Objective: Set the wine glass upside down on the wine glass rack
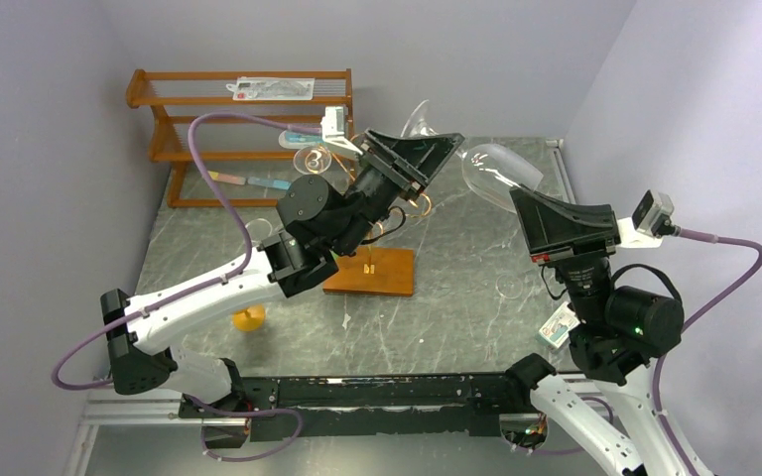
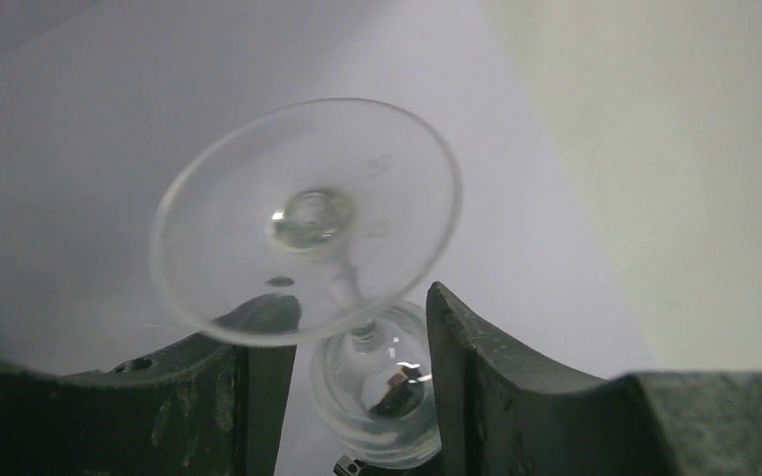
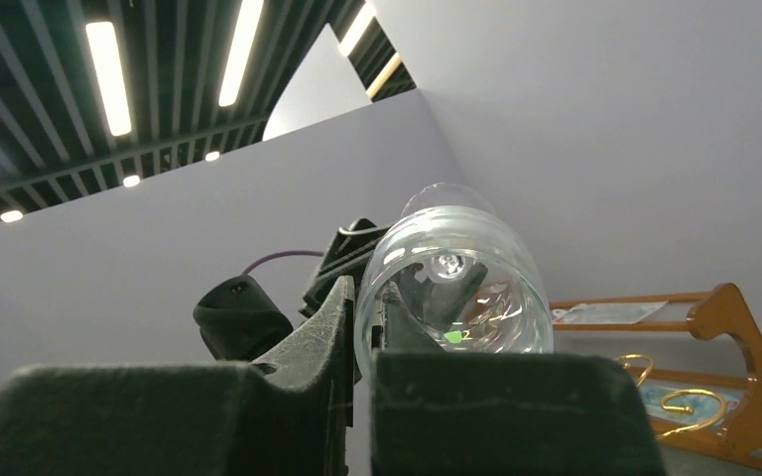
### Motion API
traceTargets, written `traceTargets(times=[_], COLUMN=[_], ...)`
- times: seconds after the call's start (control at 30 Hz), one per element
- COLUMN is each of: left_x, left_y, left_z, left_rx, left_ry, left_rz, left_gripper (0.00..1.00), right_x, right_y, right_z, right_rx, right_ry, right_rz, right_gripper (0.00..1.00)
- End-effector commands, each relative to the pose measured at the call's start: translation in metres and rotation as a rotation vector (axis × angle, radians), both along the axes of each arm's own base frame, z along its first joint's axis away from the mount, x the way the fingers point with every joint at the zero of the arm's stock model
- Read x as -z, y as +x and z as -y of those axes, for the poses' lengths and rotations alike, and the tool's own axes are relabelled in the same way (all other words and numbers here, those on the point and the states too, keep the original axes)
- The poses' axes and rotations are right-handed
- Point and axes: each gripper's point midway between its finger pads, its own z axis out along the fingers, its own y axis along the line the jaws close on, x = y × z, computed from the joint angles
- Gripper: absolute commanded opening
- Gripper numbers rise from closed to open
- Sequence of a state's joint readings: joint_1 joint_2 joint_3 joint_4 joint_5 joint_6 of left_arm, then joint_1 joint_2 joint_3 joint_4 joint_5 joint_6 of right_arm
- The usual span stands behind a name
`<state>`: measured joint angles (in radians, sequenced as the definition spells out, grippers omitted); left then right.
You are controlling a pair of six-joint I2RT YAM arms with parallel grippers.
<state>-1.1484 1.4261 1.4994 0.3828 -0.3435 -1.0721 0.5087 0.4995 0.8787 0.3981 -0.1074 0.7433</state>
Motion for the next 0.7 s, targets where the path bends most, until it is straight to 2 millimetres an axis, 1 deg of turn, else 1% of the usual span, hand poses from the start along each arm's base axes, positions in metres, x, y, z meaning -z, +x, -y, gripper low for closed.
traceTargets(times=[0.0,0.1,0.17,0.3,0.43,0.57,0.67], left_x=[-0.002,0.0,-0.002,-0.018,-0.027,-0.035,-0.047], left_y=[0.01,0.016,0.018,0.013,0.011,0.013,0.009], left_z=[-0.026,-0.04,-0.047,-0.063,-0.065,-0.072,-0.079], left_rx=[-0.101,-0.153,-0.176,-0.197,-0.206,-0.239,-0.265], left_ry=[-0.113,-0.154,-0.191,-0.311,-0.356,-0.401,-0.442], left_rz=[-0.061,-0.088,-0.083,-0.005,0.033,0.056,0.114], left_gripper=[0.53,0.51,0.47,0.45,0.39,0.34,0.31], right_x=[-0.009,-0.006,-0.004,0.003,0.008,0.012,0.014], right_y=[-0.017,-0.016,-0.015,-0.011,-0.008,-0.007,-0.006], right_z=[0.004,0.003,0.002,-0.003,-0.008,-0.01,-0.013], right_rx=[-0.032,-0.038,-0.041,-0.056,-0.073,-0.083,-0.089], right_ry=[0.031,0.035,0.032,0.018,0.013,0.014,0.002], right_rz=[0.069,0.061,0.059,0.05,0.041,0.036,0.036], right_gripper=[0.0,0.0,0.0,0.0,0.0,0.0,0.0])
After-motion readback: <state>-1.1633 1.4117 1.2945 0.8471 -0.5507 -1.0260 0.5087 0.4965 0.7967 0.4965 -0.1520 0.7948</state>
